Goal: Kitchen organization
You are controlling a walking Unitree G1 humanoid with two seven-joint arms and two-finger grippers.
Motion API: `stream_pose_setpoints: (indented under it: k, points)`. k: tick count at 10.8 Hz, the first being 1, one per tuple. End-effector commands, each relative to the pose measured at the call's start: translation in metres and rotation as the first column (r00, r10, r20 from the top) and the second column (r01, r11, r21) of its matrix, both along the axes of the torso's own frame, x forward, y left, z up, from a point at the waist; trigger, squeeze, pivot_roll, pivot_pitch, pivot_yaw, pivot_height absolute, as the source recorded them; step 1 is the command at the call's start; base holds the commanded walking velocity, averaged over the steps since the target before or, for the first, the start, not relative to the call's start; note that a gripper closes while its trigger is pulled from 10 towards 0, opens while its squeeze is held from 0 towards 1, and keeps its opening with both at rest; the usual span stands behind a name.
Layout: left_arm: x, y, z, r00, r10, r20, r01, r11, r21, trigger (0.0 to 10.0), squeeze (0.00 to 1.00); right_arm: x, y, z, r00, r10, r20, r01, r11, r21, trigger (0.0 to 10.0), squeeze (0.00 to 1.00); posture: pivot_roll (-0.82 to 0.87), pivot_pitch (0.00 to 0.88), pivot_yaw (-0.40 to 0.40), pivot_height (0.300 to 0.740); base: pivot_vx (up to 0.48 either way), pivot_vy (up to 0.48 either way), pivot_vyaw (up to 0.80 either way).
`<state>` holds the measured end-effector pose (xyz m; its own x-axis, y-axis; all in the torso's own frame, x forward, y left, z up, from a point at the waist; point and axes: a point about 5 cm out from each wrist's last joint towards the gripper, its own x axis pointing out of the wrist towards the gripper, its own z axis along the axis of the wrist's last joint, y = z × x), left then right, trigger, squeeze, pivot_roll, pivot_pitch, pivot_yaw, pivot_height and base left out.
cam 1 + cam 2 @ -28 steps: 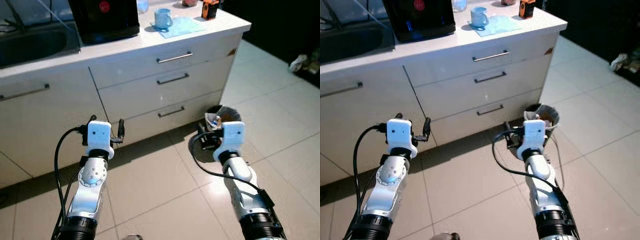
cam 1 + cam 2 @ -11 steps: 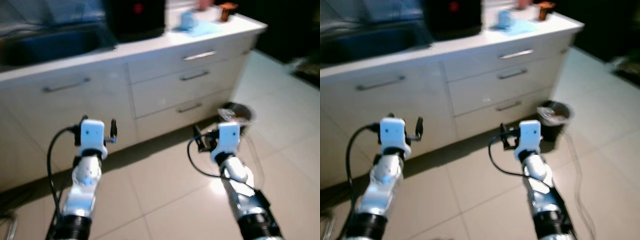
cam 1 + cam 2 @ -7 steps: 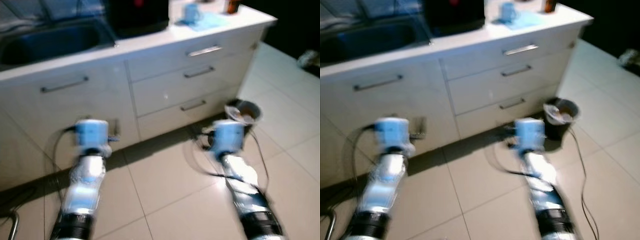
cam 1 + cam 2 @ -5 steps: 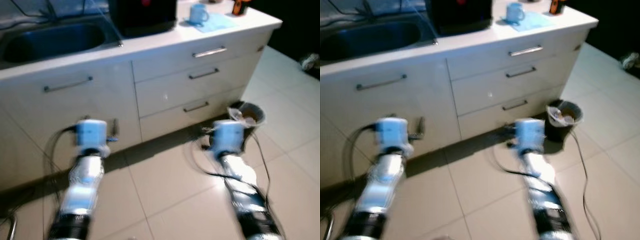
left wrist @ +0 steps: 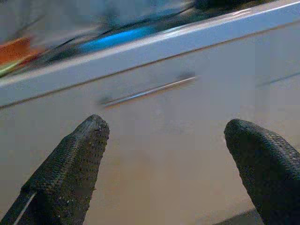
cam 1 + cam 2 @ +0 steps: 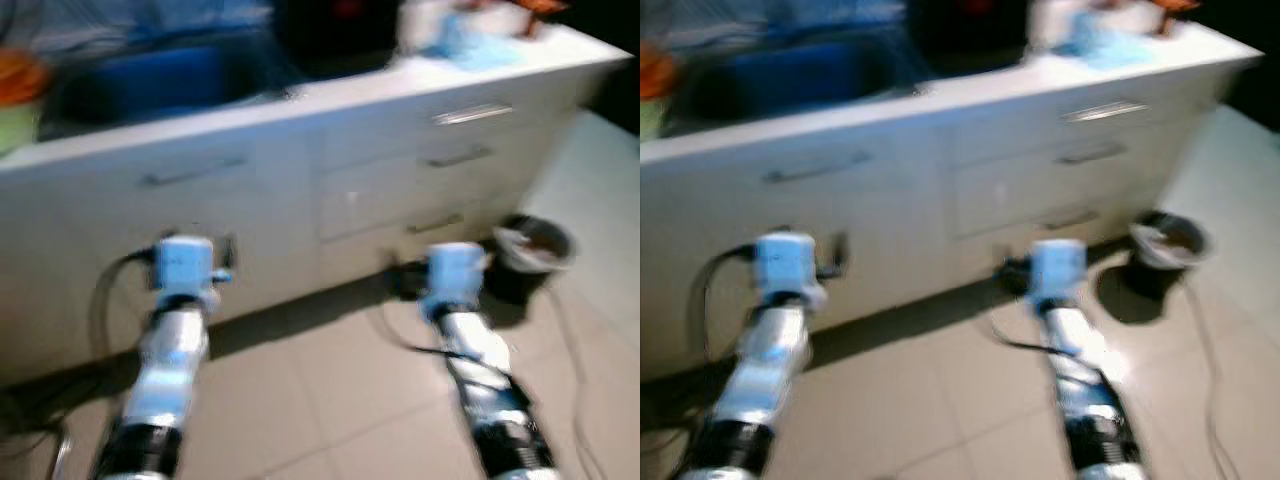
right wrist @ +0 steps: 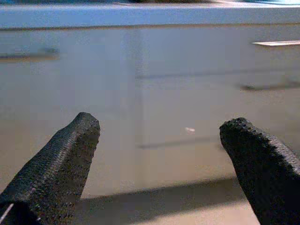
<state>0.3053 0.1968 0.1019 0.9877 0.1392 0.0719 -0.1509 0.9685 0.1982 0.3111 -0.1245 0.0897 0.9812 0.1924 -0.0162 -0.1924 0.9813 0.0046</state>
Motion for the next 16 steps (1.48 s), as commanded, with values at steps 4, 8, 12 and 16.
stream_pose_setpoints:
  k: [4, 8, 12, 16]
  points:
    - [0.0018, -0.0062, 0.0018, 1.0, -0.009, 0.013, 0.009, 1.0, -0.007, 10.0, 0.0, 0.0008, -0.0104, 0.0, 1.0, -0.028, 0.007, 0.028, 1.0, -0.006, 10.0, 0.0, -0.02, 0.049, 0.046, 0.74, 0.281, 0.313, 0.73]
    - [0.003, -0.0071, 0.0024, 1.0, -0.015, 0.021, 0.015, 1.0, 0.015, 10.0, 0.0, 0.0018, -0.0094, 0.0002, 1.0, -0.024, 0.012, 0.025, 1.0, -0.004, 10.0, 0.0, -0.01, 0.037, 0.048, 0.74, 0.0, 0.0, 0.0]
    - [0.0022, -0.0061, 0.0015, 1.0, -0.011, 0.02, 0.011, 1.0, 0.012, 10.0, 0.0, 0.0011, -0.0092, -0.0002, 1.0, -0.021, 0.015, 0.021, 1.0, -0.003, 10.0, 0.0, -0.01, 0.04, 0.047, 0.74, 0.0, 0.0, 0.0]
    - [0.0019, -0.007, 0.0005, 1.0, -0.017, 0.014, 0.017, 1.0, 0.01, 10.0, 0.0, 0.0, -0.0101, -0.0013, 1.0, -0.024, 0.011, 0.024, 1.0, -0.001, 10.0, 0.0, -0.01, 0.045, 0.048, 0.74, 0.266, 0.0, 0.0]
